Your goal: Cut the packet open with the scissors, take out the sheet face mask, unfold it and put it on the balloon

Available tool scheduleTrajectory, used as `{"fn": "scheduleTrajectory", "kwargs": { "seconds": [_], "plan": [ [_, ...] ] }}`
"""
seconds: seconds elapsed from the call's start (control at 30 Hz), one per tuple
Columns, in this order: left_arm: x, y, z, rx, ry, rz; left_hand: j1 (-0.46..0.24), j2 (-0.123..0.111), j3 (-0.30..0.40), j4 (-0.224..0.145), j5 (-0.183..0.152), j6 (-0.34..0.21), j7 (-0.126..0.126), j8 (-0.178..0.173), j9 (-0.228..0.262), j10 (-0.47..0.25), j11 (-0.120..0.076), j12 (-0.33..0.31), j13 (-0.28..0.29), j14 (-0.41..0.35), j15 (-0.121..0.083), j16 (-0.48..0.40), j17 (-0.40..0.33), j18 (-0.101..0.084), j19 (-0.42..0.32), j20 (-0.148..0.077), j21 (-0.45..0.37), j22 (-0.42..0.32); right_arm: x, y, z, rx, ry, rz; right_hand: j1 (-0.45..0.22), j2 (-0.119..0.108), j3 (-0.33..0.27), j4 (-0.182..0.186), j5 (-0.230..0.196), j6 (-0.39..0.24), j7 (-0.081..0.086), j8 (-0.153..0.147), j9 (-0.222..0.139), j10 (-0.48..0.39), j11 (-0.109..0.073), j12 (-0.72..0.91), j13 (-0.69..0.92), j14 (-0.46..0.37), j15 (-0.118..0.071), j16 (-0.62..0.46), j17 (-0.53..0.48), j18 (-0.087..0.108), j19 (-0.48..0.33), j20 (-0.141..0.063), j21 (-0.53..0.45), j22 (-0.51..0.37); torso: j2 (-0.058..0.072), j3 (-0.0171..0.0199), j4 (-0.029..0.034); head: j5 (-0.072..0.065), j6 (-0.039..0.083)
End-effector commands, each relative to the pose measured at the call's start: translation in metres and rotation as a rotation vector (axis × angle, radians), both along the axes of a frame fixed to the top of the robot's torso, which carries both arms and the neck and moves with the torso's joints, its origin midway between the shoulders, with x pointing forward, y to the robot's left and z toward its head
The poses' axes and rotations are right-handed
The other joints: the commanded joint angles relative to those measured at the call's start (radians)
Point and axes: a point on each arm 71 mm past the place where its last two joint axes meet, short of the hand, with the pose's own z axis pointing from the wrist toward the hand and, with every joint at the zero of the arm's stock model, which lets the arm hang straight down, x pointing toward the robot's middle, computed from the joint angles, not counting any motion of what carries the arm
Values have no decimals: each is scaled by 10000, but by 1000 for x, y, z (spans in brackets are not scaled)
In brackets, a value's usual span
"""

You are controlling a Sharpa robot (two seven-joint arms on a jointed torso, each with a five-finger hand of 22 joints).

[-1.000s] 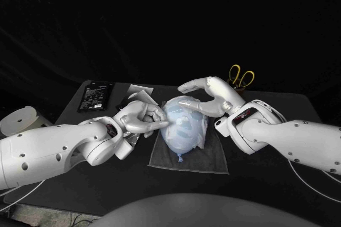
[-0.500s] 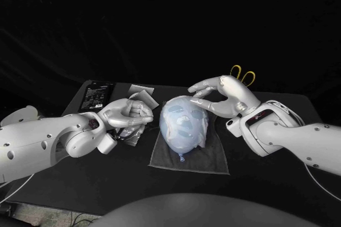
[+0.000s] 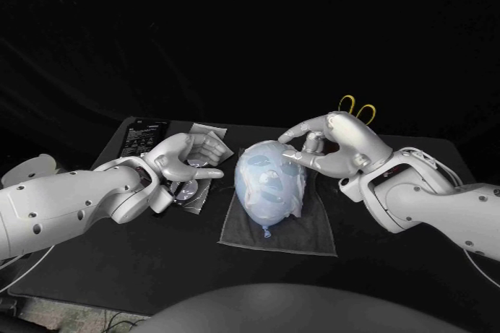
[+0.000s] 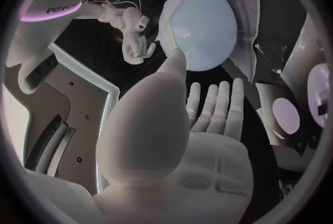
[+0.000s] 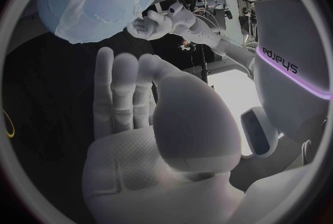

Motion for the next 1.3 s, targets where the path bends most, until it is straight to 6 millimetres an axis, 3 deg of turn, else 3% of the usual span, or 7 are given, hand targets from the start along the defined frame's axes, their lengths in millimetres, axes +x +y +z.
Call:
{"fn": "scheduleTrajectory", "kwargs": {
  "seconds": [0.03,0.17,0.3,0.57,0.67,0.97,1.3],
  "plan": [
    [1,-10,7,1205,-2259,-438,126,-339,-1115,133,28,-386,-291,-92,-181,-483,-403,-411,-401,-933,307,-924,-627,-345,-960,41,-869,-700,-4,4,-1,-701,-51,56,-218,85,49,-159,50,-11,-19,206,203,141,74,3415,3461,621,-99,2382,2573,115,67,-120,740,587,15,1,-13,-13,1],
    [2,-17,3,1782,-2362,-746,-68,-654,-2166,184,57,-667,-577,-150,-321,-727,-688,-745,-737,-2030,216,-2560,-1740,-400,-2041,69,-1566,-1352,-7,6,-1,-1017,32,7,-417,59,15,-235,18,-150,7,321,380,543,102,4857,4983,808,-77,3593,4036,-62,423,-157,2234,2186,5,2,-12,-14,1],
    [4,-22,-1,2144,-2234,-901,-325,-794,-2503,153,61,-1402,-771,-997,-947,-1369,-976,-1652,-1212,-2947,6,-4091,-2753,-407,-2769,80,-1966,-1742,-9,7,-1,-1245,53,-158,-609,15,-54,-246,-7,-242,12,419,528,863,121,5670,5844,925,-62,4233,4932,-287,888,-155,3764,3972,16,7,-6,-19,1],
    [5,-34,-6,2407,-1938,-1268,-661,-848,-2544,146,40,-2839,-1062,-2656,-2098,-1877,-1400,-2440,-1601,-3041,-316,-4310,-2884,-400,-3050,82,-2149,-1923,-10,9,-1,-1509,61,-389,-729,-8,-108,-257,-5,-368,41,483,654,1151,152,6319,6525,1036,-40,4665,5641,-442,1164,-124,4808,5211,19,-1,-7,-13,1],
    [6,-38,-7,2434,-1909,-1313,-666,-843,-2549,149,40,-2872,-1055,-2706,-2133,-1857,-1409,-2443,-1611,-3028,-333,-4305,-2881,-396,-3047,76,-2156,-1927,-10,10,-2,-1631,68,-434,-743,-8,-120,-269,5,-421,56,509,700,1219,171,6463,6675,1073,-22,4781,5864,-515,1305,-106,5235,5736,17,0,-3,-18,1],
    [14,-44,-9,2239,-1815,-1073,-538,-805,-2485,149,61,-2805,-665,-2714,-2133,-1471,-1451,-2312,-1627,-2801,-375,-4151,-2784,-371,-2948,71,-2152,-1940,-10,15,-4,-2014,99,-468,-743,18,-115,-288,25,-459,66,563,769,1280,187,6589,6805,1122,-3,4910,6144,-621,1523,-83,5828,6475,19,-1,-13,-14,1],
    [16,-54,-12,2000,-1442,-1157,-417,-751,-2386,153,62,-2596,389,-2732,-2143,-688,-1324,-2371,-1834,-1990,-525,-3736,-2545,-255,-2913,4,-2217,-2083,-11,21,-5,-2271,108,-495,-743,41,-103,-291,16,-456,60,595,799,1280,185,6589,6805,1126,-1,4920,6166,-648,1574,-78,5993,6680,11,10,-8,-24,1]
  ]
}}
